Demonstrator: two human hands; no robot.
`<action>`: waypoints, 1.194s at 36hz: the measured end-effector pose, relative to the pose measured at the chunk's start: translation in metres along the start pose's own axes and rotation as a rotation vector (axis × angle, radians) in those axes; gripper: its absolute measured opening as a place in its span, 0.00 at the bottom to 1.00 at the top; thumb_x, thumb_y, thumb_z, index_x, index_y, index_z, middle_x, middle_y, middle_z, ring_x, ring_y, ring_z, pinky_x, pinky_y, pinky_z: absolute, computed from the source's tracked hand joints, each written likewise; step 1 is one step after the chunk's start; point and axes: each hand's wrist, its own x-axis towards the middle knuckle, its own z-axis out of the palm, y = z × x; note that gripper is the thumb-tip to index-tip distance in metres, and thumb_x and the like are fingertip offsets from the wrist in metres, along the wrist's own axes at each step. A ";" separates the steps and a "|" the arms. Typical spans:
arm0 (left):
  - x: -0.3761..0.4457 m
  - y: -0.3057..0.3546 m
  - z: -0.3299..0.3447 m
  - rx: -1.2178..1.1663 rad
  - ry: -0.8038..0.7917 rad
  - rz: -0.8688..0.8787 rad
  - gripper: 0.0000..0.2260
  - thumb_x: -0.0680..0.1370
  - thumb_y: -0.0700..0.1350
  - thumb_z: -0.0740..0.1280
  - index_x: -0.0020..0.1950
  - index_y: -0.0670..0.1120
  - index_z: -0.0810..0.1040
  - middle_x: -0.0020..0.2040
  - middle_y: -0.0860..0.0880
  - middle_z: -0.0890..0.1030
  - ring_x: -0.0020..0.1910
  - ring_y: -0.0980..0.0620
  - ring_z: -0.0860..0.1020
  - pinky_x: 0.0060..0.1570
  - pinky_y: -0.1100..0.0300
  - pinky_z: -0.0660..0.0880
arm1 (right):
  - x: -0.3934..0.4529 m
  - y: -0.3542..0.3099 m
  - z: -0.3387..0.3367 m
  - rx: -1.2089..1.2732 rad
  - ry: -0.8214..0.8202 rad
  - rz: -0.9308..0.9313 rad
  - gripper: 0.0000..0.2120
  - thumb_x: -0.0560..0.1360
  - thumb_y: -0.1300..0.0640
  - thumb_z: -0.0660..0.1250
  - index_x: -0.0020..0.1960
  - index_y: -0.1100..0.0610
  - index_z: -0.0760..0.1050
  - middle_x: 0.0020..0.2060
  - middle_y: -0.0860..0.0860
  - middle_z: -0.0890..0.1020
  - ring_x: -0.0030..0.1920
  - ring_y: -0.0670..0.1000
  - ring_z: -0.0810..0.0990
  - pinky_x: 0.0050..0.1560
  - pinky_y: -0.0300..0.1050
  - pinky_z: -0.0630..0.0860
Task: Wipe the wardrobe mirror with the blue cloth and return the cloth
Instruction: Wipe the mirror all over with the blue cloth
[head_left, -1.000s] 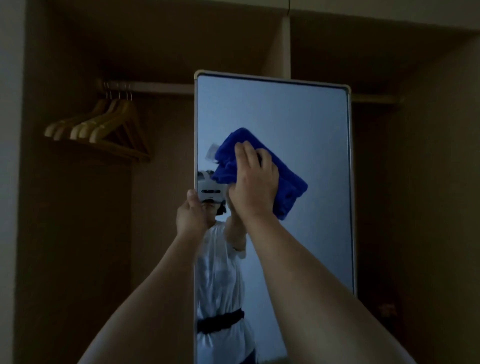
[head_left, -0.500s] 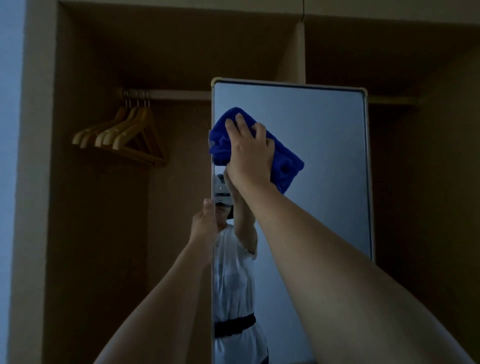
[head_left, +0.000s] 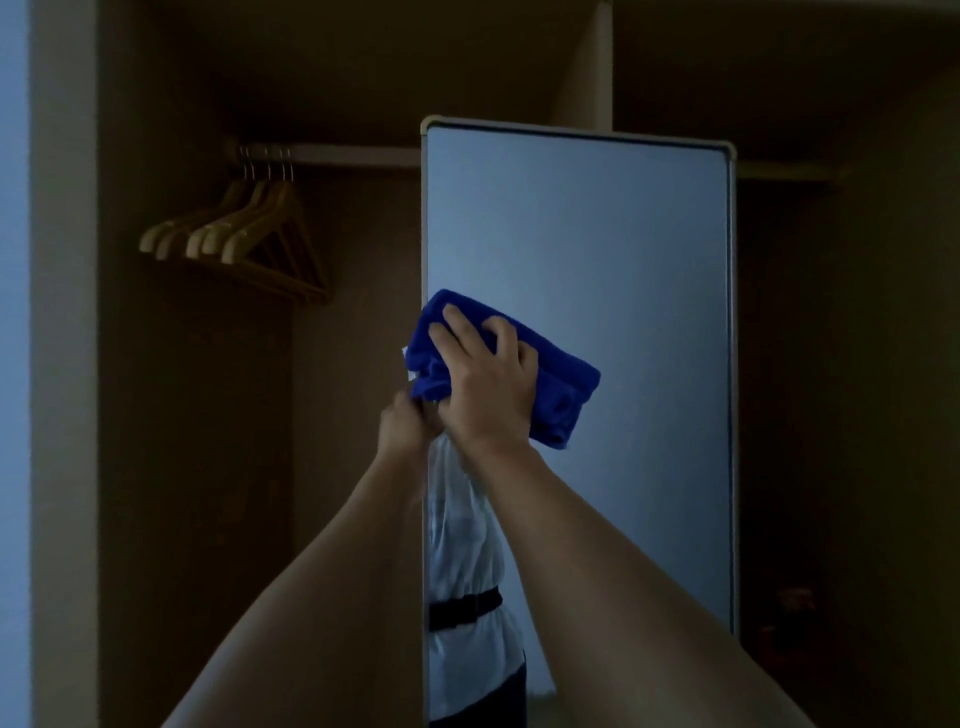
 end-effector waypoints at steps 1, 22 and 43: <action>-0.002 0.001 0.000 -0.064 -0.010 -0.027 0.15 0.81 0.47 0.50 0.46 0.46 0.75 0.41 0.44 0.78 0.41 0.49 0.76 0.51 0.50 0.73 | -0.005 0.000 0.002 -0.007 0.004 -0.007 0.25 0.60 0.56 0.78 0.57 0.54 0.79 0.60 0.50 0.80 0.55 0.58 0.77 0.47 0.55 0.75; 0.007 -0.004 0.001 -0.132 -0.017 -0.020 0.21 0.81 0.55 0.49 0.45 0.44 0.76 0.40 0.42 0.82 0.41 0.46 0.80 0.44 0.53 0.77 | -0.018 0.021 -0.001 -0.090 -0.052 -0.166 0.23 0.64 0.57 0.74 0.58 0.53 0.79 0.61 0.50 0.78 0.55 0.58 0.78 0.47 0.53 0.74; 0.006 -0.007 0.010 -0.049 0.099 0.011 0.16 0.81 0.53 0.49 0.48 0.46 0.73 0.39 0.46 0.76 0.37 0.51 0.75 0.33 0.58 0.70 | -0.041 0.045 0.006 -0.090 0.020 -0.172 0.26 0.62 0.54 0.76 0.60 0.54 0.79 0.62 0.49 0.78 0.55 0.58 0.78 0.47 0.52 0.74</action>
